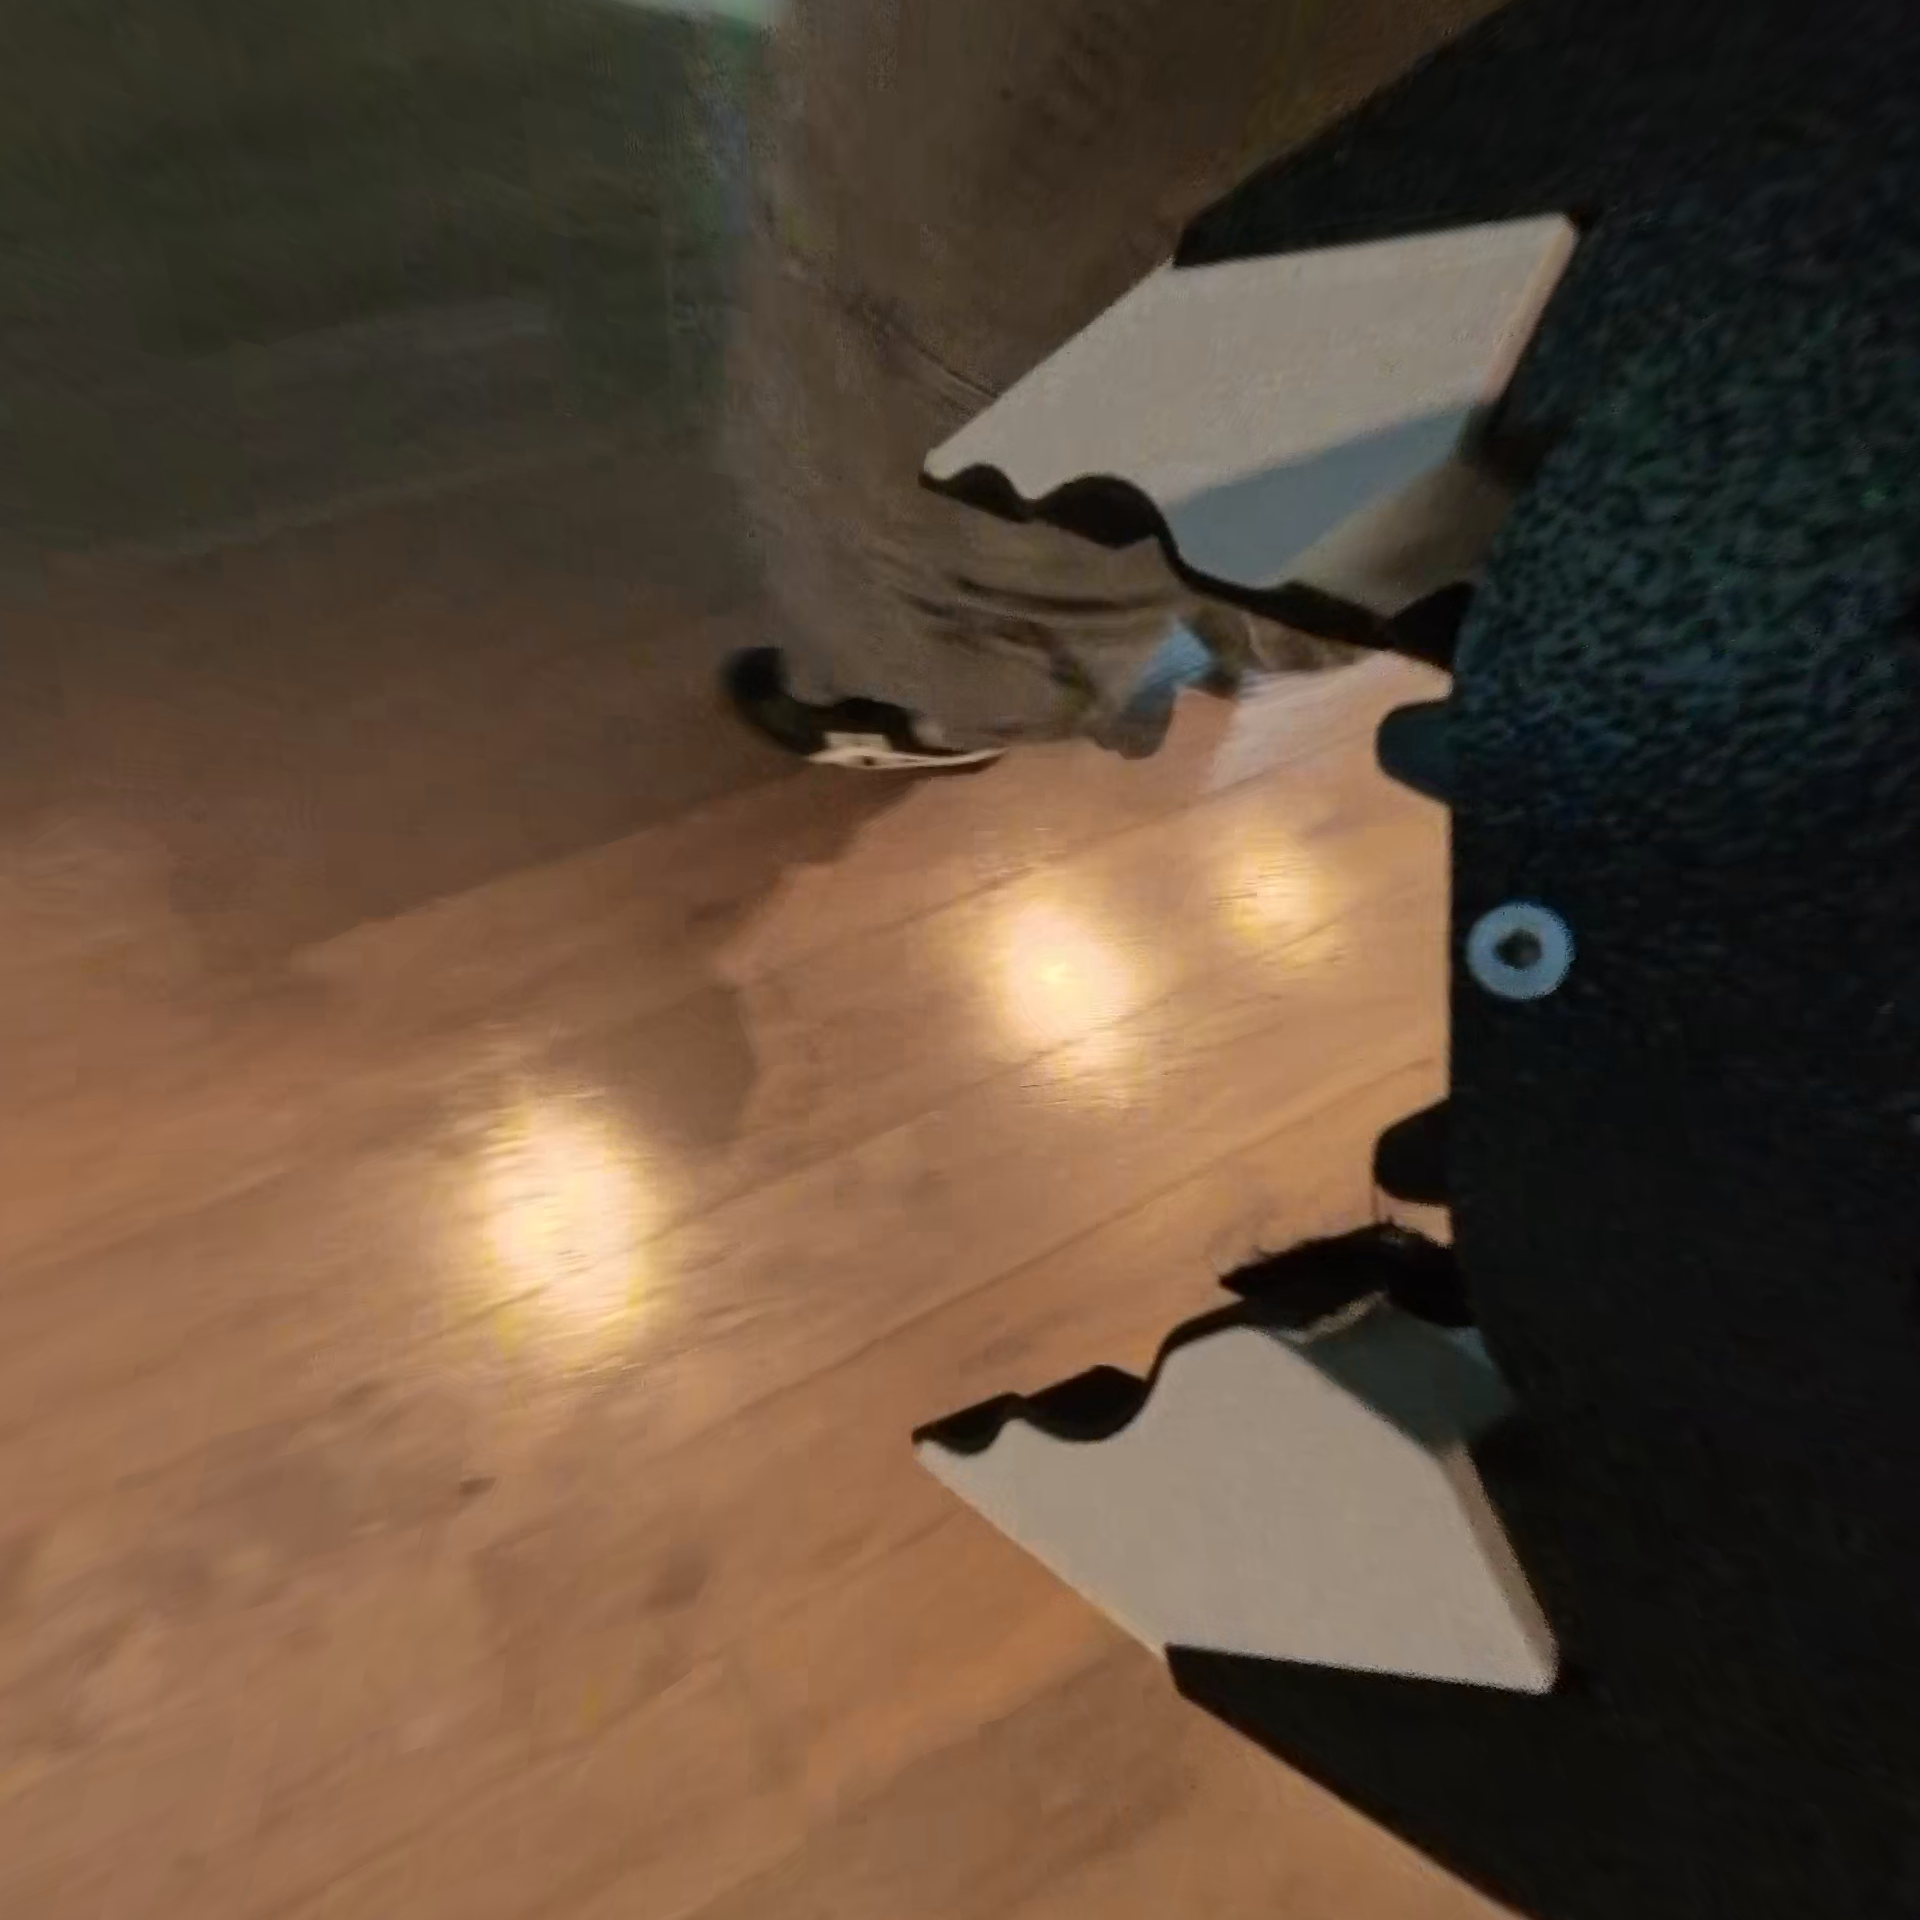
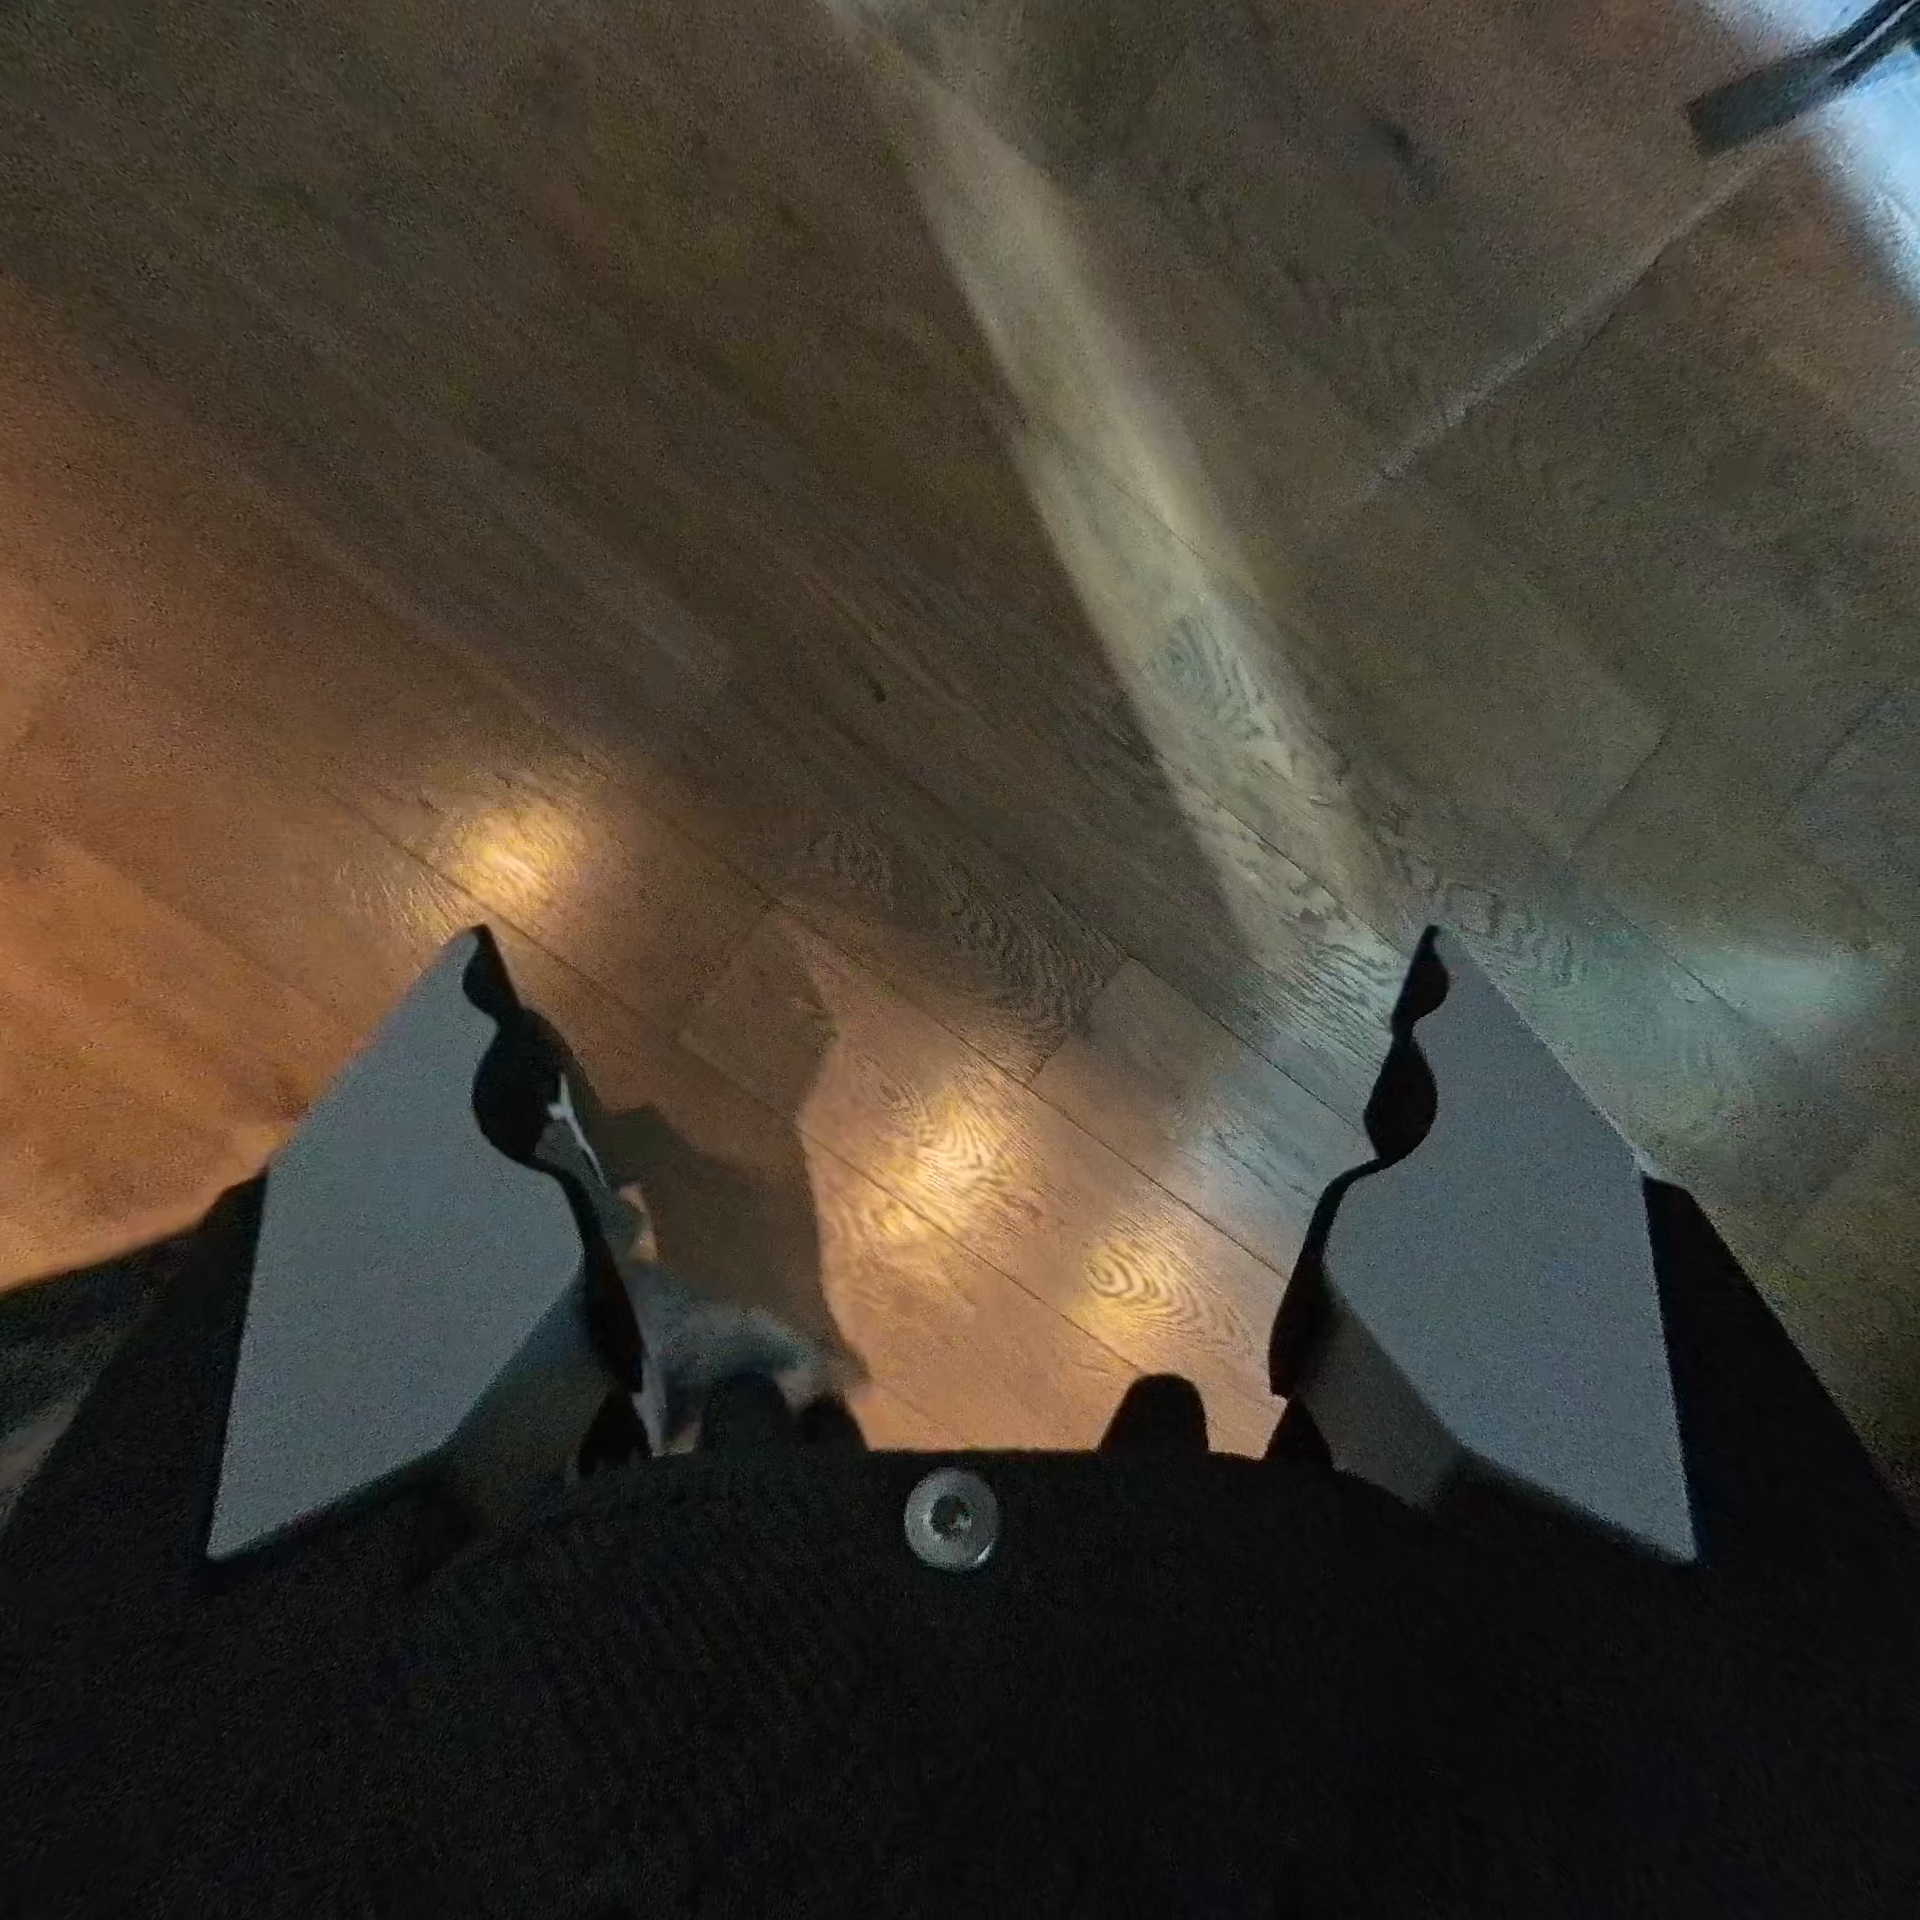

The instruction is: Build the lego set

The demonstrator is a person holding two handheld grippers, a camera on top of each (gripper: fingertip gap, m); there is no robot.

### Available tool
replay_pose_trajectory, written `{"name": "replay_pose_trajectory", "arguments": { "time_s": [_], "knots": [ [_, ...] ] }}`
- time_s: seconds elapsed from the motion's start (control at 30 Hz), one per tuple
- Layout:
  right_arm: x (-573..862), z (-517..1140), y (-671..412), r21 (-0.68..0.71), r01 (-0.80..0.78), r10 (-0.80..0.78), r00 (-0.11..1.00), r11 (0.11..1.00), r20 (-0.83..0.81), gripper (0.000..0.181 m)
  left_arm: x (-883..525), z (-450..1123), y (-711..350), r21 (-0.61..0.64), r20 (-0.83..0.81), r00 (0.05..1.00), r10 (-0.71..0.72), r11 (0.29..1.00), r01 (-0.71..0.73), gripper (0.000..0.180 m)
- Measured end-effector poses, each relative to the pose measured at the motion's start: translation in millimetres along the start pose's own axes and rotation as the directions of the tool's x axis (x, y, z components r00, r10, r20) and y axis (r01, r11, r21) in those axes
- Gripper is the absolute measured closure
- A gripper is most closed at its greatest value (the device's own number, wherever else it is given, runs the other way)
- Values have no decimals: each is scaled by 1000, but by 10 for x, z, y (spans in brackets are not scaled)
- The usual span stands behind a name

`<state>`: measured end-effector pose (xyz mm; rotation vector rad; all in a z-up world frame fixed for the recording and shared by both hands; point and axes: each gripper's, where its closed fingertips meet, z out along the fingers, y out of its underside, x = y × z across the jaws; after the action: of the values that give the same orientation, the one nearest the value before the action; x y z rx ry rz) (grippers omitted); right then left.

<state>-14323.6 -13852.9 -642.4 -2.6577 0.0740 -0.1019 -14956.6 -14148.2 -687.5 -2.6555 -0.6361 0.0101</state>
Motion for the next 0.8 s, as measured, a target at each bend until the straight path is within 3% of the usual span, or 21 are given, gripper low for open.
{"name": "replay_pose_trajectory", "arguments": {
  "time_s": [0.13, 0.27, 0.37, 0.47, 0.67, 0.8],
  "knots": [
    [-224, 404, -934, -27, -28, 25, 995, 999, -92, 21, 301, 716, -2138, 94, -20, 999, 49, 995, -47, 20],
    [-441, 1060, -1936, -15, -162, 157, 972, 987, -173, 21, 678, 1578, -4192, 205, -35, 993, 111, 974, -101, 20],
    [-804, 1674, -2891, 10, -311, 308, 935, 950, -177, 21, 793, 2075, -5473, 300, -33, 999, 33, 954, -22, 20],
    [-1418, 2177, -4271, 61, -404, 409, 900, 913, -151, 21, 813, 2391, -6402, 284, -23, 990, -137, 949, 138, 21],
    [-3342, 3362, -7624, 184, -220, 211, 975, 958, 65, 21, 588, 3047, -8068, 274, 84, 971, -223, 942, 193, 21],
    [-4423, 4205, -9351, 260, -248, 216, 965, 933, 148, 21, 368, 3805, -9307, 251, 116, 963, -243, 945, 208, 21]
  ]
}}
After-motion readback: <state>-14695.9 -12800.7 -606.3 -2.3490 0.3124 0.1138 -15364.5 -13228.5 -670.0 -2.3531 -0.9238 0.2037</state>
